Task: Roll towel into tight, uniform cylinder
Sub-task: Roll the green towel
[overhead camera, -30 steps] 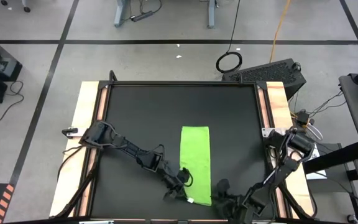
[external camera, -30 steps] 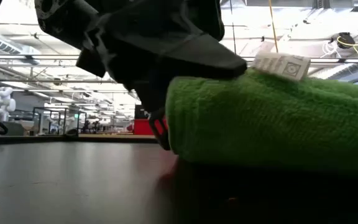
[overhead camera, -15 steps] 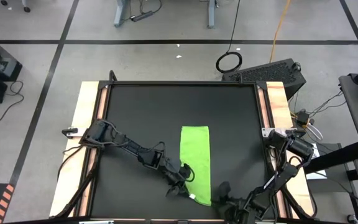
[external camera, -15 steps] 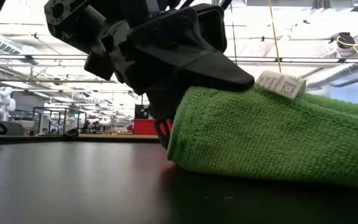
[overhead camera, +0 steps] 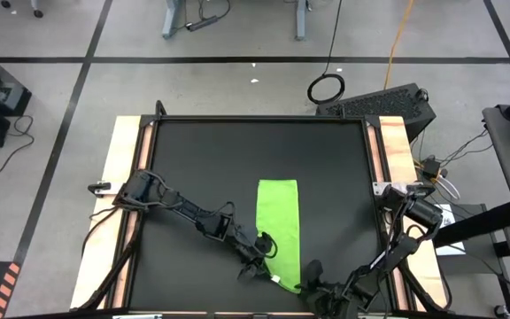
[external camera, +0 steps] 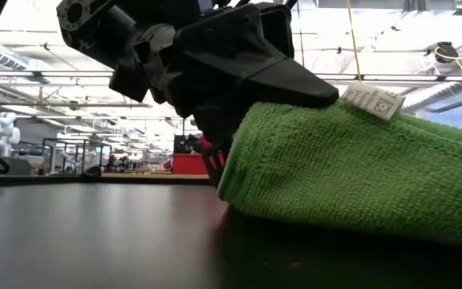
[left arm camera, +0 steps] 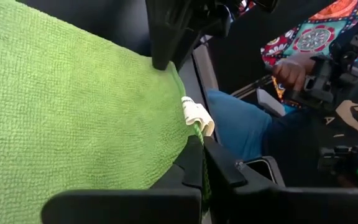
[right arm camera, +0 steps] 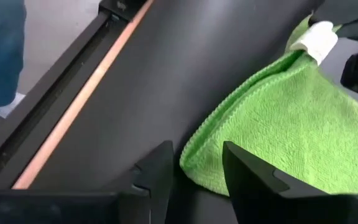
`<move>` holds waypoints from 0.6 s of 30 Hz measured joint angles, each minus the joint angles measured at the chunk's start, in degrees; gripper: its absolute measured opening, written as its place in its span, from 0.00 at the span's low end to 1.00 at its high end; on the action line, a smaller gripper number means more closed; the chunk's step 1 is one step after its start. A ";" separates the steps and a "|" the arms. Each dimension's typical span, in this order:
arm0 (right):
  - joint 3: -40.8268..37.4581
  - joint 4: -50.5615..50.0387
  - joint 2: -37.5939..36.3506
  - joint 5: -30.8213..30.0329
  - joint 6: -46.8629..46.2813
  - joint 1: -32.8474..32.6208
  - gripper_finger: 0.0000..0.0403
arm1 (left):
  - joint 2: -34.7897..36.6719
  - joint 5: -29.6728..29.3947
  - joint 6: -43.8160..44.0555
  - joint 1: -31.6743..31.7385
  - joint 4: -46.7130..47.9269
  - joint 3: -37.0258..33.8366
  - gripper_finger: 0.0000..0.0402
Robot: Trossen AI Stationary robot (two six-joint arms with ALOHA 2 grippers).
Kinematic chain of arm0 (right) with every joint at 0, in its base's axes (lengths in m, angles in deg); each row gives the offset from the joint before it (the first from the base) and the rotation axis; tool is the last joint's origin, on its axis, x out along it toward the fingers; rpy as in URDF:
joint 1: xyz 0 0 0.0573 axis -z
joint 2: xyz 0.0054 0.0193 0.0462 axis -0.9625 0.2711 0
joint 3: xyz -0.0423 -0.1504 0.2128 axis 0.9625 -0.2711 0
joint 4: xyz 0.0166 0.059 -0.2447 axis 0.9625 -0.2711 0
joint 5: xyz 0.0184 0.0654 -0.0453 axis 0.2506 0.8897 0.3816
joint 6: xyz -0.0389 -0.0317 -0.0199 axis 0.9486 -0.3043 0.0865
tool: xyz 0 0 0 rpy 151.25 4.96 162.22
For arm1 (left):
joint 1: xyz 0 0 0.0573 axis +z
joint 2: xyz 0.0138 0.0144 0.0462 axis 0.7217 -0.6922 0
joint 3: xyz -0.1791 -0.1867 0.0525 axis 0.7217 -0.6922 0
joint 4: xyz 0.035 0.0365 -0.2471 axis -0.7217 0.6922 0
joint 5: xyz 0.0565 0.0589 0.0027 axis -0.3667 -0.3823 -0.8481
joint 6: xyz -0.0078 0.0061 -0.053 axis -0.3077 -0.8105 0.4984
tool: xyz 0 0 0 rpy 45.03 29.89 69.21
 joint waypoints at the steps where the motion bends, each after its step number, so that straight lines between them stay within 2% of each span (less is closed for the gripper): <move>1: -0.02 0.65 0.29 -0.22 0.11 0.00 0.33 | 0.00 -0.10 0.00 0.00 0.11 0.00 0.00; 6: -0.02 1.89 0.52 -0.51 -0.06 0.01 0.26 | 0.00 -0.55 0.02 0.00 0.05 -0.73 0.00; 13: -0.02 -0.64 0.65 -0.03 -6.29 0.48 0.04 | 0.02 -0.85 0.00 0.00 -0.71 -0.83 0.00; 18: -0.02 -1.07 0.73 0.52 -11.76 1.57 0.03 | 0.03 -0.88 -0.40 -0.77 0.06 -0.83 0.00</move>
